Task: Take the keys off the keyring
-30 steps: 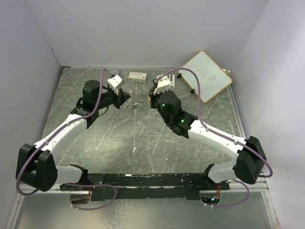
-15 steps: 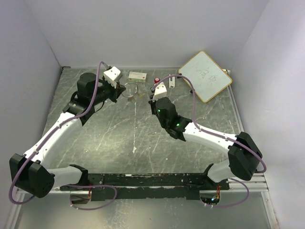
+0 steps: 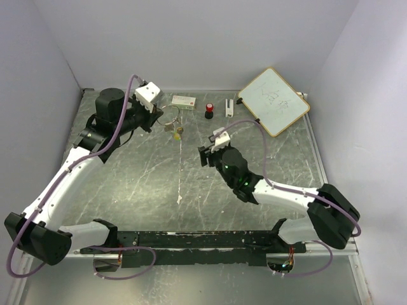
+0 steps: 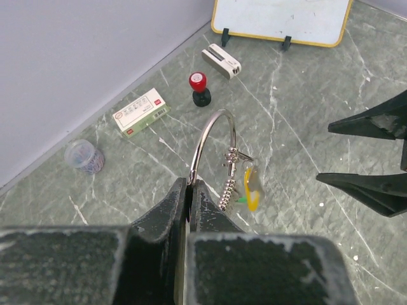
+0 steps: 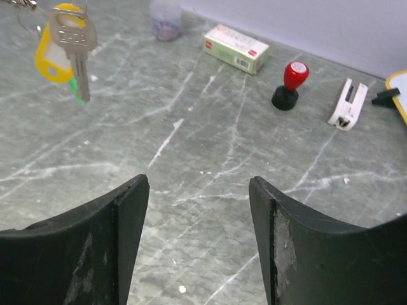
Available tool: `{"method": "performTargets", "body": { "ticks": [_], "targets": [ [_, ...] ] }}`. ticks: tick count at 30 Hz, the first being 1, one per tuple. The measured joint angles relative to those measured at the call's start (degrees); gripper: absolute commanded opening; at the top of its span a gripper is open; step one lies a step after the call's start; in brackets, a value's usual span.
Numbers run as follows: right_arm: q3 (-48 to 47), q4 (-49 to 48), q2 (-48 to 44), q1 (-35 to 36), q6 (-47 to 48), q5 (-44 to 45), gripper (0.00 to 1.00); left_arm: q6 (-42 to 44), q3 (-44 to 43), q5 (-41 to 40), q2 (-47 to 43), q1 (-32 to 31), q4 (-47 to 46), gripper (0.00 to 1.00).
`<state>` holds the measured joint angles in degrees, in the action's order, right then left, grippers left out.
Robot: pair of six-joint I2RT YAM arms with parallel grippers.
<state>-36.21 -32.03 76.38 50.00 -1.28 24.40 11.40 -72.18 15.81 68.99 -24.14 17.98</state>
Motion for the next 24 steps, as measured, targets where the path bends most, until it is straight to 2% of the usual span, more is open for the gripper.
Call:
{"method": "performTargets", "body": {
  "ticks": [4, 13, 24],
  "targets": [
    [4.55, -6.84, -3.63, 0.0, 0.35, -2.78, 0.54, 0.68, -2.45, 0.07, 0.61, -0.24, 2.73, 0.07],
    [5.05, -15.8, -4.33, -0.02, 0.5, -9.11, 0.52, 0.76, -4.33, 0.7, 1.25, -1.6, 5.55, 0.07],
    [3.21, -18.69, -0.72, -0.02, 0.57, -13.84, 0.5, 0.42, -4.59, 2.69, 1.25, -3.04, 5.99, 0.07]
  ]
}}
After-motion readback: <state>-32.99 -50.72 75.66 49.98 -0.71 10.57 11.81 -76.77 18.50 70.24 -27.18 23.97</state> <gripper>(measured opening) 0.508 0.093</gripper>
